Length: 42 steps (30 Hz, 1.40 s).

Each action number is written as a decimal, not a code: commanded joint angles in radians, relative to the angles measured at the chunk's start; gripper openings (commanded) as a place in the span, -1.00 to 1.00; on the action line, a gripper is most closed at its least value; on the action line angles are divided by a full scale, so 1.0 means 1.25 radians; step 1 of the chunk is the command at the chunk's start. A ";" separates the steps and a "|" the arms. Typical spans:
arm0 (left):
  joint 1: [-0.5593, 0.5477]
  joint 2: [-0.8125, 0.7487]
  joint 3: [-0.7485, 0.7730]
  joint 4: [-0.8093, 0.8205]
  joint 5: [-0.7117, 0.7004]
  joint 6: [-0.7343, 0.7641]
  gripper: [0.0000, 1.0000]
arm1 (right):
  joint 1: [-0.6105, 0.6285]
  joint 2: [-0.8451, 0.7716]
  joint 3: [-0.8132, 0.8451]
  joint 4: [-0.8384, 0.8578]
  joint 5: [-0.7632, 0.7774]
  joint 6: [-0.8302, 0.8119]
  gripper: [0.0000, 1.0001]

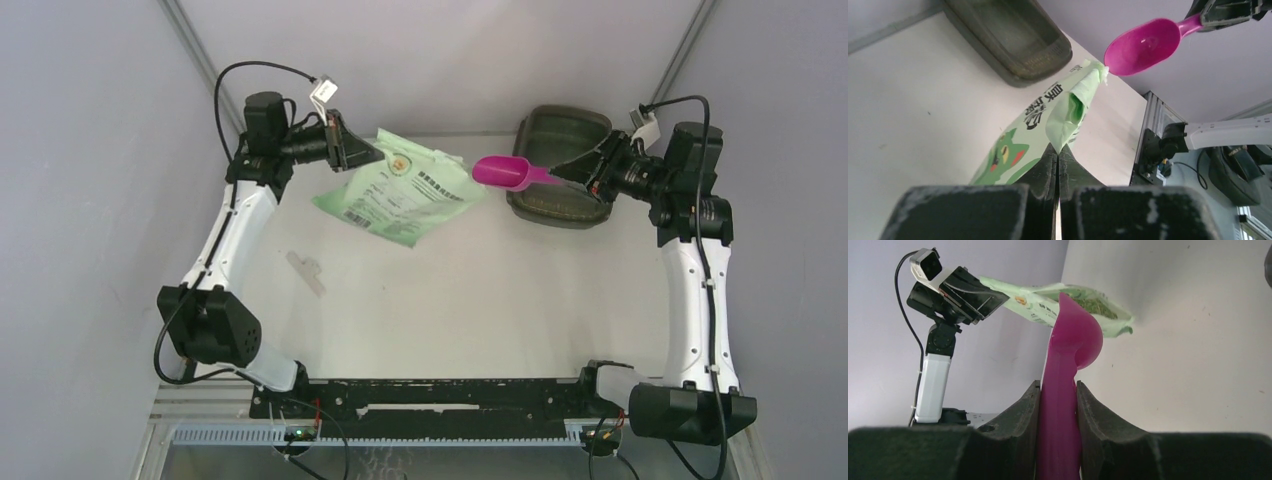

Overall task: Fill the litter box with clean litter
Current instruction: 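Scoop the cat litter from the cat litter bag.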

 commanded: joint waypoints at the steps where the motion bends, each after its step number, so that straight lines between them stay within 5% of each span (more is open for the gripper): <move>1: -0.027 -0.065 -0.008 -0.055 0.025 0.088 -1.00 | 0.000 -0.009 0.002 -0.031 0.012 -0.043 -1.00; 10: -0.083 -0.087 -0.087 -0.140 -0.030 0.186 -1.00 | -0.004 -0.039 -0.052 -0.078 0.004 -0.078 -1.00; 29: -0.101 -0.113 -0.083 -0.146 -0.018 0.191 -1.00 | 0.054 -0.126 -0.092 -0.206 0.075 -0.103 -1.00; 42: -0.127 -0.119 0.009 -0.097 -0.010 0.139 -1.00 | 0.351 0.067 0.070 -0.284 0.354 -0.096 -1.00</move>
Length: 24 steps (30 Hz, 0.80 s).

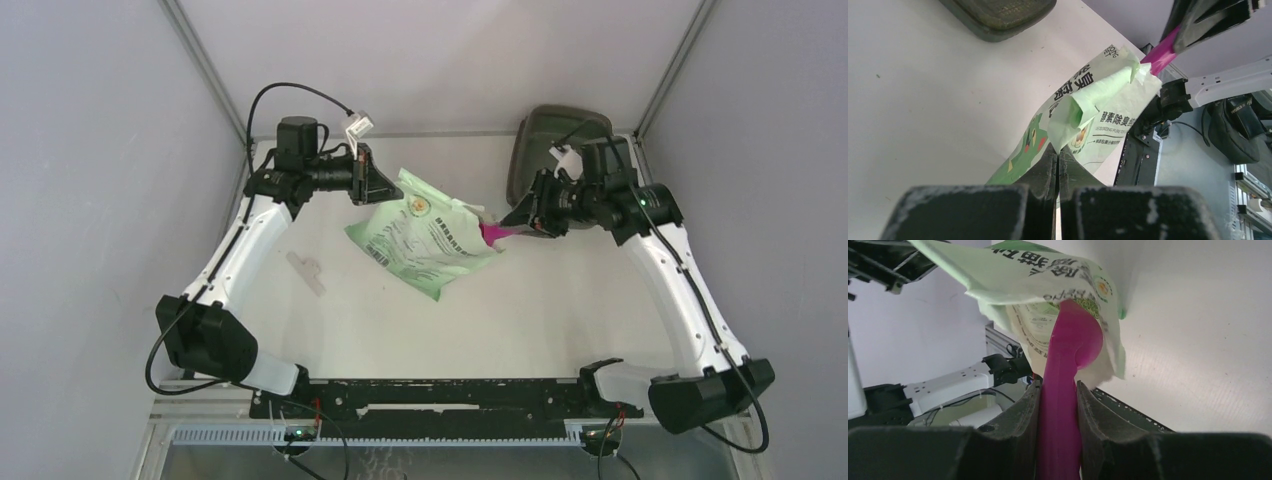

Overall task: Fill the litter box with clean litter
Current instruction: 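Scoop the cat litter from the cat litter bag.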

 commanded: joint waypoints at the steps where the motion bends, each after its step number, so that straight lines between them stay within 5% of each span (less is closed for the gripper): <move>1: -0.021 -0.058 0.112 0.104 0.053 -0.042 -1.00 | 0.058 0.055 0.109 -0.059 0.133 -0.018 -1.00; 10: -0.078 -0.067 0.180 0.123 0.019 -0.078 -1.00 | 0.098 0.126 0.215 -0.184 0.300 -0.071 -1.00; 18: -0.132 -0.069 0.112 0.104 -0.014 -0.050 -1.00 | 0.069 0.091 -0.012 0.009 0.189 -0.035 -1.00; 24: -0.143 -0.082 0.048 0.149 -0.008 -0.076 -1.00 | 0.068 0.145 -0.047 0.109 0.126 -0.003 -1.00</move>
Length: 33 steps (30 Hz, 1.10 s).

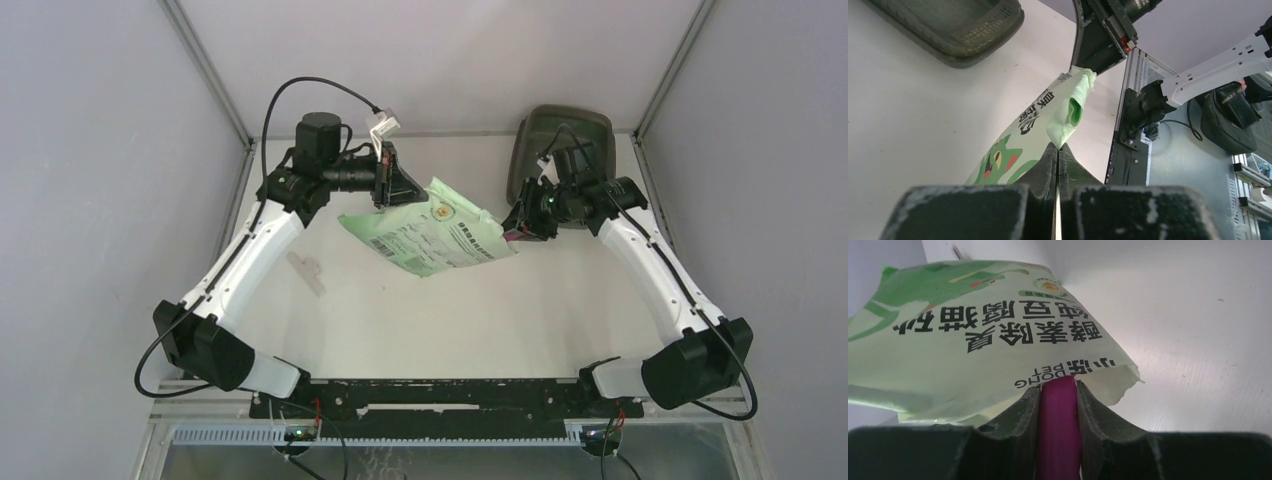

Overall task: Fill the litter box with clean litter
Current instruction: 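Scoop the cat litter from the cat litter bag.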

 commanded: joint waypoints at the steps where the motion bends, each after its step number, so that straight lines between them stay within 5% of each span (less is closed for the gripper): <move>1: -0.008 -0.071 -0.028 0.150 0.051 -0.045 -1.00 | 0.000 0.043 -0.026 0.123 -0.059 0.028 -1.00; 14: -0.015 -0.079 -0.159 0.320 0.061 -0.133 -1.00 | -0.002 0.079 -0.187 0.340 -0.254 0.106 -1.00; 22: -0.062 -0.032 -0.059 0.357 0.071 -0.193 -1.00 | -0.080 0.021 -0.310 0.471 -0.396 0.158 -1.00; 33: -0.098 -0.002 -0.050 0.337 0.055 -0.181 -1.00 | -0.073 0.045 -0.358 0.464 -0.380 0.115 -1.00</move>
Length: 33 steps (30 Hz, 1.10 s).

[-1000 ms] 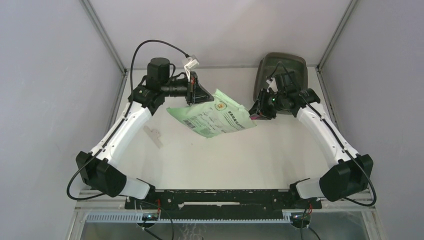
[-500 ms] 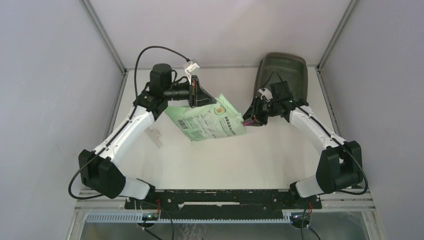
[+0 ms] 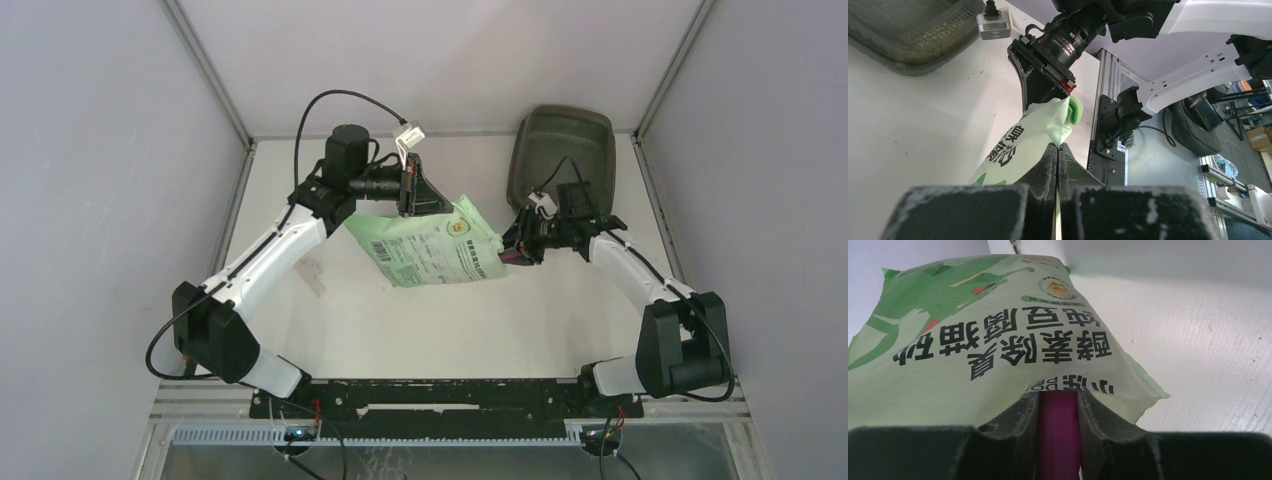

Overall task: Fill the litter box with clean litter
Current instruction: 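Scoop the cat litter from the cat litter bag.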

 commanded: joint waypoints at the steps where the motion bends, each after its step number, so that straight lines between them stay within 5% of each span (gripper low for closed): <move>1: -0.017 -0.039 0.046 0.128 0.044 -0.037 -1.00 | 0.032 0.015 -0.004 0.076 -0.041 0.005 -1.00; 11: -0.017 -0.054 0.031 0.219 0.064 -0.096 -1.00 | 0.109 0.107 -0.005 0.300 -0.172 0.139 -1.00; 33: 0.018 -0.081 -0.006 0.229 0.066 -0.098 -1.00 | 0.113 0.034 -0.035 0.423 -0.225 0.246 -1.00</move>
